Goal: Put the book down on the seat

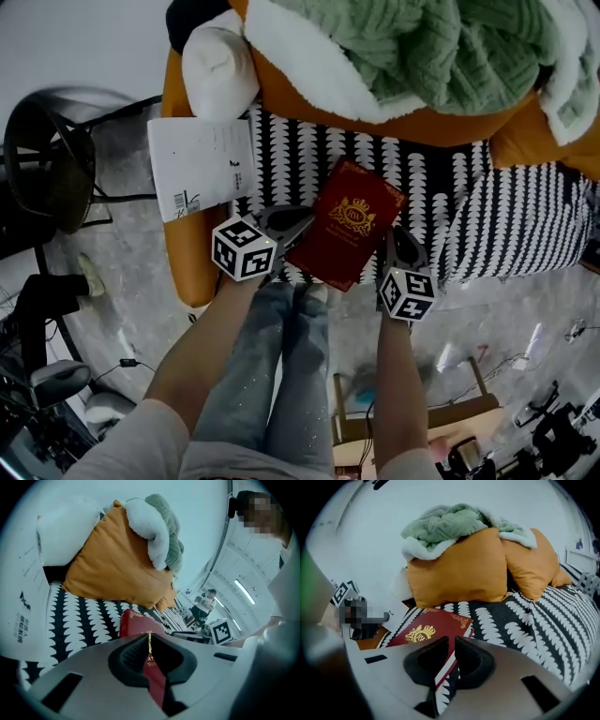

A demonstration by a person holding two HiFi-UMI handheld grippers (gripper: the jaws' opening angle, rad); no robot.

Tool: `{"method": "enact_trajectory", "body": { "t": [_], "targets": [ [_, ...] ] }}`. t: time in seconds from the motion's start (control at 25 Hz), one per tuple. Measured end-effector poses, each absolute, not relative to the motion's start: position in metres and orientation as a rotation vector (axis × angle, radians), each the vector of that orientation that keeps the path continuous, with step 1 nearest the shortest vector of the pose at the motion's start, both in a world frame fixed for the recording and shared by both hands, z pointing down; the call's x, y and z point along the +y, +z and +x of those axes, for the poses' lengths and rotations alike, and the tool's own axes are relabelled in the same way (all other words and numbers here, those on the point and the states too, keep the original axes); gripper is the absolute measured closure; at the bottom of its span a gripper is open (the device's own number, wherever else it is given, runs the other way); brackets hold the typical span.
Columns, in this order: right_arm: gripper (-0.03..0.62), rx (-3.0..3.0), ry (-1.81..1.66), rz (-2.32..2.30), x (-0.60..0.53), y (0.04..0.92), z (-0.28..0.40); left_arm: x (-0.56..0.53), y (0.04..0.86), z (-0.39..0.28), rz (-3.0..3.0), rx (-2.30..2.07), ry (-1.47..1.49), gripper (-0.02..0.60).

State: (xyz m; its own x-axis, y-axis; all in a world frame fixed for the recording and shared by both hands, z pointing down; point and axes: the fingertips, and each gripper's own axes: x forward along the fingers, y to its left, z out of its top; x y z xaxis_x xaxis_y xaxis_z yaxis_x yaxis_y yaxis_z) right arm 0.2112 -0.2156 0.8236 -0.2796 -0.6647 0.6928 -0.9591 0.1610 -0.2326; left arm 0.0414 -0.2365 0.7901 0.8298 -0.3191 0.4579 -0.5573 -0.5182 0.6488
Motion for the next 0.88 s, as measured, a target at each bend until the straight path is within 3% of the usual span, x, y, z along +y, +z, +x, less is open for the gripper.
{"method": "enact_trajectory", "body": {
  "t": [0.32,0.88],
  "targets": [
    [0.566,-2.288,0.775,1.670,-0.231,0.735,0.203,-0.257,0.748,0.037,2.273,-0.794,0.357,0.566],
    [0.568,-2.498,0.411,1.700,-0.221,0.523,0.180,-0.254,0.582,0.025,2.501,-0.890,0.247,0.566]
  ]
}}
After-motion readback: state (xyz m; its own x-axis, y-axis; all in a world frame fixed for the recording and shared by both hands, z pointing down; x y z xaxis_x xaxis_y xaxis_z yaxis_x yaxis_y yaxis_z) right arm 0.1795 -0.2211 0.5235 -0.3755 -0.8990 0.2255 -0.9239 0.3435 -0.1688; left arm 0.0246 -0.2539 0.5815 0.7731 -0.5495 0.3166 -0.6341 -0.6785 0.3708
